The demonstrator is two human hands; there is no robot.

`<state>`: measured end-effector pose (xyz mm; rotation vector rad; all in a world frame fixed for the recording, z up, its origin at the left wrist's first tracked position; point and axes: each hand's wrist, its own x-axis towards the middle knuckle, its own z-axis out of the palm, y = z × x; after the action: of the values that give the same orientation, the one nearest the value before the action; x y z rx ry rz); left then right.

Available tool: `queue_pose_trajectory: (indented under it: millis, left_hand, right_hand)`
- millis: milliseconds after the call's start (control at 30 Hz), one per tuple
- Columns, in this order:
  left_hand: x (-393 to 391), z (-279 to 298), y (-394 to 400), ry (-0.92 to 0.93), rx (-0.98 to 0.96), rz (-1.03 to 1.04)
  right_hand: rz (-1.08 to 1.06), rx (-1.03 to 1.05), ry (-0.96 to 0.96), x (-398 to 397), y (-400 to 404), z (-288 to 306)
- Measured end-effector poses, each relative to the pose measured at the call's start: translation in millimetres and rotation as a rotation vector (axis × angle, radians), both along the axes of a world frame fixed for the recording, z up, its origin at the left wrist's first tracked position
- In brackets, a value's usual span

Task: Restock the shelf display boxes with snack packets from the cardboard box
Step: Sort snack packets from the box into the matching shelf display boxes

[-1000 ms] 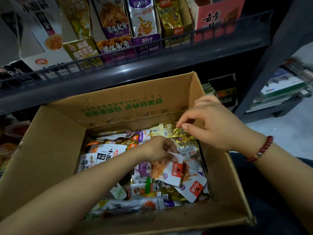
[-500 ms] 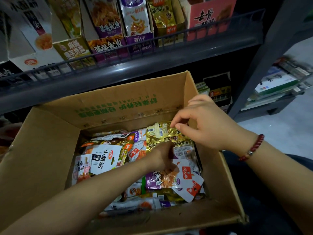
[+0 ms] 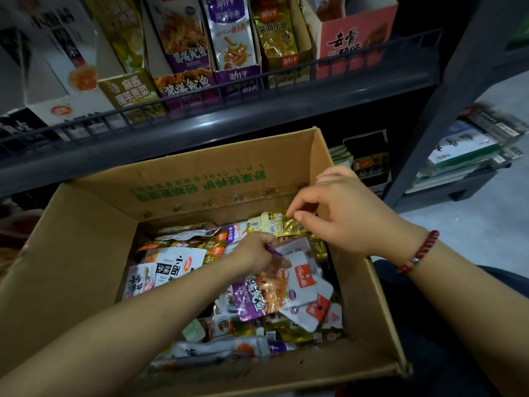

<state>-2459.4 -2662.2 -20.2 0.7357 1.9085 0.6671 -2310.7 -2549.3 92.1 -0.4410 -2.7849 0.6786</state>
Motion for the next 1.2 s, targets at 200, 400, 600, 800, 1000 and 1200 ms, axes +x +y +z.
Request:
queue_pose_trajectory:
  millis: [200,400,600,800,1000,1200]
  left_hand:
    - [-31.6,68.0,-23.5,0.012,0.156,0.304]
    - [-17.9,123.0,-65.7,-0.188,0.429,0.595]
    - [-2.5,139.5,-77.8,-0.390,0.595,0.832]
    - [1.4,147.1,-81.9,-0.481,0.653,0.916]
    - [4.5,148.3,-82.1,-0.741,0.642,0.817]
    - [0.8,151.4,-88.5,-0.752,0.645,0.633]
  right_hand:
    - [-0.030,-0.001,-0.012,-1.8,-5.6,4.8]
    - [-0.057,-0.067,-0.017,-12.5,-17.6,16.8]
    - [0.002,-0.537,0.029,-22.8,-29.7,31.7]
    - [-0.046,-0.687,0.153,-37.0,-42.3,34.1]
    - [-0.184,-0.737,0.158,-46.8,-39.0,31.6]
    - [-0.149,-0.932,0.135,-42.5,-29.6,34.0]
